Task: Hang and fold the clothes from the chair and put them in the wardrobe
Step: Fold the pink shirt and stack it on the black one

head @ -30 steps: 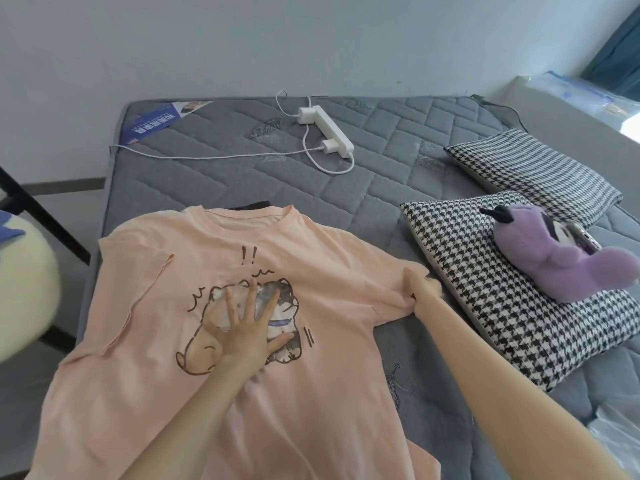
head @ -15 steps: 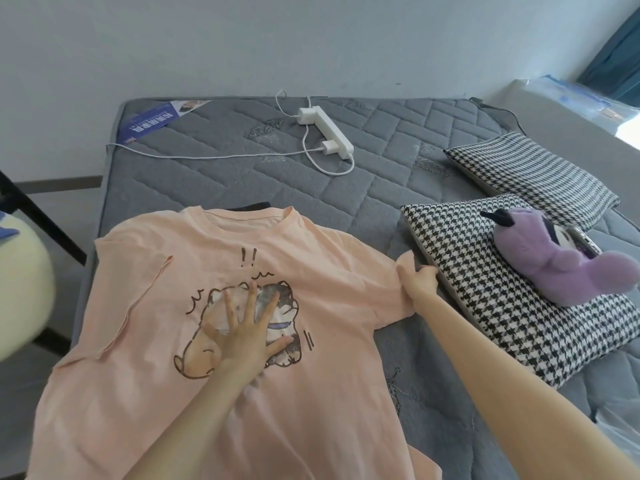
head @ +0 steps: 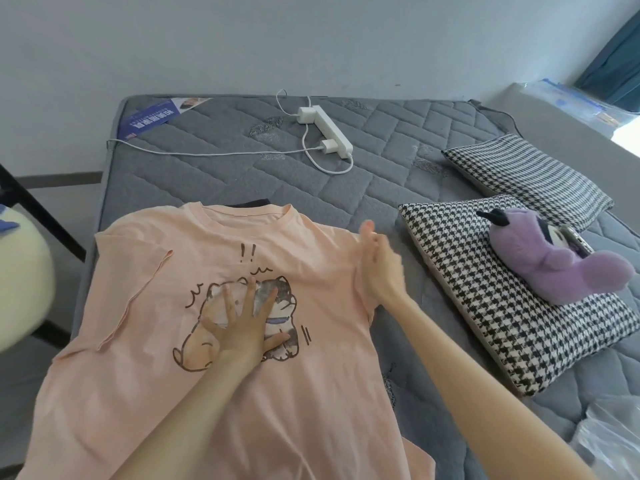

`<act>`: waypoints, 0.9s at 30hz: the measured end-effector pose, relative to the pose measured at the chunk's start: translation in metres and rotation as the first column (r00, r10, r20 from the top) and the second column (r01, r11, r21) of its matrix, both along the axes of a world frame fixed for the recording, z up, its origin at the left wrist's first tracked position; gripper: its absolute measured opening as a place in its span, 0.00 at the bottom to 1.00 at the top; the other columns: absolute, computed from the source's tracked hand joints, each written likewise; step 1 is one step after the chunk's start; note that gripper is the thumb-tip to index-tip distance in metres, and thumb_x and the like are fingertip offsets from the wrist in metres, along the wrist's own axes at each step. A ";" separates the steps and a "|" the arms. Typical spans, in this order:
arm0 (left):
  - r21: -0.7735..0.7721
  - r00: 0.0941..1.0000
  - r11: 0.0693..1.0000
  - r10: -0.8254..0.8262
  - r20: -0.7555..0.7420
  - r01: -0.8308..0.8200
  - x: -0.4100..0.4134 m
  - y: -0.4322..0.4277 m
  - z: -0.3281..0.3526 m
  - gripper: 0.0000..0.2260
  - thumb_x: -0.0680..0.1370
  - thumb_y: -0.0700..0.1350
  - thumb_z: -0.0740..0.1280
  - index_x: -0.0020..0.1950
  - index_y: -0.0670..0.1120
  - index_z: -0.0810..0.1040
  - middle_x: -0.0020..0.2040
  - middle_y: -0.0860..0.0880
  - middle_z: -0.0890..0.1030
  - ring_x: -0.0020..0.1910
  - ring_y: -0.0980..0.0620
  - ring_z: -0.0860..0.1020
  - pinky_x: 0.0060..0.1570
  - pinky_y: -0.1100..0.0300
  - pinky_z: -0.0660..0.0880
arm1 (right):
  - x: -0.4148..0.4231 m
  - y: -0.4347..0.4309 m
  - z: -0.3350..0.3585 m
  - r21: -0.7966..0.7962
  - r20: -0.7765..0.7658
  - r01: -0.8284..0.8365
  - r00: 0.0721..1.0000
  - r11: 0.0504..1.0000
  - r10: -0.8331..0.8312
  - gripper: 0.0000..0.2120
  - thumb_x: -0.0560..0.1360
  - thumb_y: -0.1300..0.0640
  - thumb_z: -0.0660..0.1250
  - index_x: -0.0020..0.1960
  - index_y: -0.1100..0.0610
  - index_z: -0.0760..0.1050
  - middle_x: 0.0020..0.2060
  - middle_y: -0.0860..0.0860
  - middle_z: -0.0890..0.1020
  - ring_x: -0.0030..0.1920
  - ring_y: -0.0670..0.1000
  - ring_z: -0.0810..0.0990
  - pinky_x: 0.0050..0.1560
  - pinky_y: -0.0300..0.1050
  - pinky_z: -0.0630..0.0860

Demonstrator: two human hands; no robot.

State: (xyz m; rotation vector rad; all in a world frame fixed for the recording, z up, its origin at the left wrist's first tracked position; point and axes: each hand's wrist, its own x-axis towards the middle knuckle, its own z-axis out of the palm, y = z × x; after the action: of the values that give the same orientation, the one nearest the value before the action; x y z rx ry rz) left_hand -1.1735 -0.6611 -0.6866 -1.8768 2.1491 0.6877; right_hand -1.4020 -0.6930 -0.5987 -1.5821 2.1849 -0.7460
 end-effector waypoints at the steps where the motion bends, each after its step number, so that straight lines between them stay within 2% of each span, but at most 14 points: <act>1: 0.001 1.000 1.000 0.000 0.005 0.000 0.000 0.000 0.000 0.38 0.73 0.71 0.53 0.74 0.64 0.34 0.75 0.53 0.27 0.71 0.37 0.27 0.62 0.23 0.47 | 0.012 0.000 -0.001 0.047 0.097 -0.097 0.991 0.994 0.092 0.14 0.81 0.49 0.52 0.65 0.49 0.66 0.53 0.53 0.79 0.44 0.57 0.81 0.42 0.49 0.77; 3: 0.010 1.000 1.000 -0.009 0.021 0.009 0.001 -0.001 0.000 0.38 0.73 0.72 0.53 0.74 0.64 0.33 0.75 0.53 0.28 0.72 0.37 0.27 0.62 0.23 0.48 | 0.027 0.000 -0.005 0.106 0.313 -0.239 0.929 0.965 0.196 0.11 0.81 0.49 0.57 0.61 0.48 0.71 0.47 0.50 0.81 0.31 0.51 0.81 0.27 0.46 0.77; 5: 0.018 0.999 1.000 -0.017 0.031 0.017 0.003 -0.001 0.001 0.38 0.73 0.72 0.52 0.73 0.64 0.32 0.74 0.54 0.27 0.71 0.36 0.27 0.62 0.24 0.49 | 0.027 -0.001 -0.011 0.084 0.298 -0.240 0.932 0.967 0.205 0.09 0.80 0.50 0.60 0.57 0.49 0.76 0.44 0.47 0.83 0.28 0.46 0.79 0.28 0.44 0.78; 8: 0.019 1.000 1.000 -0.018 0.003 0.018 0.003 0.000 0.003 0.38 0.74 0.70 0.54 0.74 0.63 0.32 0.74 0.53 0.25 0.70 0.36 0.25 0.63 0.24 0.48 | 0.007 0.001 -0.019 -0.006 0.280 -0.028 0.960 1.000 0.028 0.11 0.79 0.58 0.58 0.52 0.50 0.78 0.39 0.45 0.83 0.35 0.49 0.80 0.38 0.49 0.79; 10: 0.017 1.000 1.000 -0.022 -0.007 0.022 0.003 0.001 0.004 0.38 0.75 0.69 0.55 0.74 0.63 0.33 0.73 0.53 0.25 0.70 0.36 0.25 0.63 0.23 0.48 | -0.010 0.009 -0.025 0.055 0.239 -0.003 0.971 0.998 -0.010 0.14 0.76 0.62 0.57 0.55 0.52 0.78 0.45 0.45 0.83 0.41 0.49 0.80 0.41 0.43 0.75; 12: 0.012 1.000 1.000 -0.027 -0.009 0.027 0.003 0.001 0.002 0.38 0.74 0.69 0.55 0.75 0.63 0.33 0.73 0.53 0.25 0.70 0.37 0.25 0.63 0.23 0.47 | -0.023 0.021 -0.032 0.221 0.213 -0.154 0.971 0.963 0.106 0.15 0.75 0.63 0.60 0.60 0.54 0.74 0.52 0.47 0.80 0.50 0.48 0.78 0.46 0.38 0.71; 13: 0.011 1.000 1.000 -0.028 -0.011 0.028 0.003 0.001 0.002 0.38 0.74 0.70 0.54 0.75 0.63 0.33 0.74 0.53 0.25 0.70 0.36 0.25 0.63 0.23 0.47 | -0.028 0.028 -0.036 0.309 0.221 -0.255 0.956 0.916 0.192 0.16 0.75 0.62 0.62 0.62 0.55 0.72 0.55 0.47 0.78 0.54 0.48 0.76 0.48 0.37 0.70; 15: 0.013 1.000 1.000 -0.028 -0.010 0.028 0.003 0.000 0.002 0.38 0.74 0.70 0.54 0.75 0.63 0.33 0.74 0.53 0.26 0.70 0.36 0.25 0.63 0.23 0.47 | -0.033 0.041 -0.039 0.394 0.227 -0.392 0.918 0.832 0.325 0.20 0.74 0.60 0.67 0.64 0.54 0.68 0.55 0.48 0.76 0.53 0.47 0.75 0.48 0.36 0.70; 16: 0.015 1.000 0.999 -0.028 -0.006 0.028 0.002 0.000 0.001 0.39 0.74 0.70 0.54 0.75 0.63 0.33 0.74 0.53 0.26 0.70 0.36 0.25 0.63 0.23 0.47 | -0.035 0.045 -0.040 0.389 0.221 -0.416 0.908 0.822 0.355 0.21 0.72 0.60 0.68 0.64 0.54 0.68 0.54 0.48 0.76 0.50 0.46 0.75 0.45 0.35 0.71; 18: 0.021 1.000 0.999 -0.027 0.001 0.027 0.003 -0.001 -0.001 0.39 0.74 0.70 0.54 0.74 0.63 0.33 0.74 0.53 0.25 0.70 0.36 0.25 0.64 0.23 0.49 | -0.037 0.050 -0.041 0.351 0.198 -0.415 0.909 0.839 0.367 0.22 0.71 0.61 0.69 0.62 0.52 0.67 0.48 0.48 0.76 0.43 0.44 0.74 0.41 0.34 0.70; 21: 0.025 1.000 0.999 -0.030 0.001 0.030 0.004 -0.002 -0.003 0.39 0.73 0.70 0.54 0.74 0.63 0.32 0.73 0.53 0.25 0.70 0.36 0.25 0.64 0.24 0.51 | -0.032 0.059 -0.047 0.238 0.112 -0.374 0.927 0.896 0.357 0.13 0.72 0.60 0.66 0.54 0.53 0.68 0.41 0.49 0.78 0.38 0.48 0.75 0.39 0.44 0.73; 23: 0.019 0.999 0.999 -0.032 0.007 0.032 0.004 -0.001 -0.002 0.39 0.74 0.70 0.54 0.74 0.63 0.32 0.74 0.52 0.26 0.70 0.36 0.25 0.64 0.23 0.50 | -0.027 0.067 -0.050 0.094 0.004 -0.340 0.940 0.936 0.341 0.06 0.73 0.59 0.64 0.46 0.54 0.67 0.36 0.50 0.77 0.36 0.50 0.75 0.36 0.48 0.72; 25: 0.011 0.999 0.999 -0.031 0.014 0.030 0.003 0.000 0.002 0.38 0.74 0.70 0.54 0.74 0.63 0.33 0.74 0.53 0.26 0.71 0.36 0.26 0.63 0.23 0.49 | -0.026 0.074 -0.053 -0.032 -0.111 -0.298 0.950 0.954 0.293 0.07 0.73 0.59 0.64 0.41 0.55 0.65 0.31 0.48 0.73 0.32 0.51 0.72 0.32 0.46 0.68; 27: 0.008 0.999 1.000 -0.029 0.014 0.029 0.003 0.001 0.004 0.38 0.74 0.70 0.54 0.75 0.63 0.34 0.75 0.52 0.28 0.71 0.36 0.26 0.63 0.23 0.49 | -0.030 0.082 -0.058 -0.086 -0.289 -0.313 0.916 0.946 0.277 0.09 0.74 0.55 0.62 0.38 0.55 0.64 0.29 0.47 0.71 0.28 0.51 0.70 0.27 0.46 0.65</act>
State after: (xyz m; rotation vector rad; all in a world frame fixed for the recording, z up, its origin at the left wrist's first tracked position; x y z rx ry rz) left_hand -1.1703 -0.6598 -0.6822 -1.8369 2.1581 0.6742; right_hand -1.4316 -0.6115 -0.6562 -2.1367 2.0341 -0.6162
